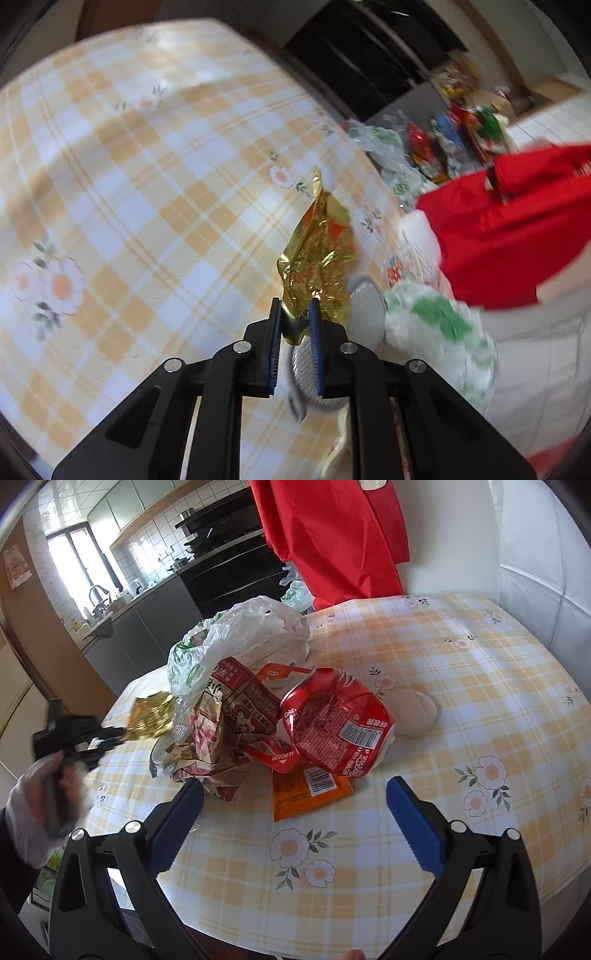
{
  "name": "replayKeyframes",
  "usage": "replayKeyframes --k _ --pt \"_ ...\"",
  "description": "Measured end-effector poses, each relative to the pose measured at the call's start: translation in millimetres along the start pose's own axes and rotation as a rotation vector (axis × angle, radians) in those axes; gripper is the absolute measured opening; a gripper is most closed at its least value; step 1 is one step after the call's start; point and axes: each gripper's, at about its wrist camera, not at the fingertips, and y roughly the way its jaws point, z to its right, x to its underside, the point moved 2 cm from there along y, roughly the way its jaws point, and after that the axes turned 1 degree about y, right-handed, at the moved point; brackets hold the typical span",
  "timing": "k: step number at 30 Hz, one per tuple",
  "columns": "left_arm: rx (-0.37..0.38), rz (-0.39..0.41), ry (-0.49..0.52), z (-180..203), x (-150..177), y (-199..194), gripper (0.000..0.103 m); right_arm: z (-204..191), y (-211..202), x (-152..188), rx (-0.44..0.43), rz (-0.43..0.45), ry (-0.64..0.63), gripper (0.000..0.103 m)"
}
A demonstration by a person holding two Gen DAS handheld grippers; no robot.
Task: Collect trash
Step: 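Lift the gold foil with the left gripper while the right gripper grasps the red Coke can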
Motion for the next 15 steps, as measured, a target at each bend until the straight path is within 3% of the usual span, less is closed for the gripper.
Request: replayKeyframes --k 8,15 --pt "0.031 0.068 0.213 3 28 -65 0.009 -2 20 -4 0.143 -0.011 -0.134 0.097" --pt "0.078 0.128 0.281 13 44 -106 0.009 1 53 -24 0.154 -0.035 -0.155 0.097"
